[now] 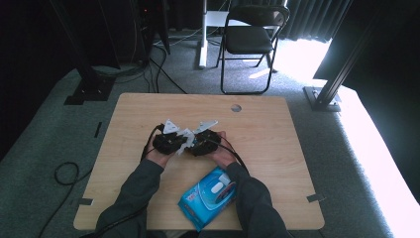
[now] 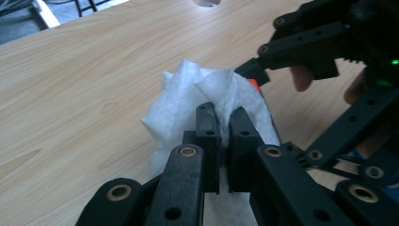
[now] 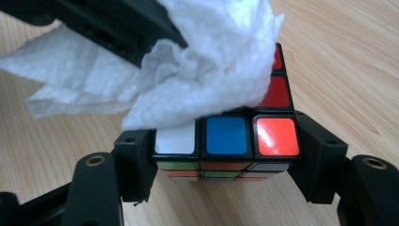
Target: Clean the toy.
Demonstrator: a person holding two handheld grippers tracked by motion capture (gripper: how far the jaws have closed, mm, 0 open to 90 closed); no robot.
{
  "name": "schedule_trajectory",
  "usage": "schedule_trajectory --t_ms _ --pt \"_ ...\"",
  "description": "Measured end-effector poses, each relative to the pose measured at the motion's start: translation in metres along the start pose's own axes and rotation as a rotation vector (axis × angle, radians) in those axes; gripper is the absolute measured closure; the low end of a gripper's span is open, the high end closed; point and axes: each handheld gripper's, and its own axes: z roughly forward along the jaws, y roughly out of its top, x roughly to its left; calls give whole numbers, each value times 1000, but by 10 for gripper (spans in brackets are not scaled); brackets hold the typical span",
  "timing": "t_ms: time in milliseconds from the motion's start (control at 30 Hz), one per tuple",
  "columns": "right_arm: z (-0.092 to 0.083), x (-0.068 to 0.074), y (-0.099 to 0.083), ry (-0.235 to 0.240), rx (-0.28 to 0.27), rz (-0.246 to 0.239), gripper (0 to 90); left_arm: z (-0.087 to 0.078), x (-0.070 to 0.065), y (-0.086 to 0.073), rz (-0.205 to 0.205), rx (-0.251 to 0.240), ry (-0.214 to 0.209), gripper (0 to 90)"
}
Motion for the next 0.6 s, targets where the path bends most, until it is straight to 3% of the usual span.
schedule_trajectory --t_ms 600 --pt "0 1 -1 -9 -9 -9 340 4 -7 3 38 12 -35 858"
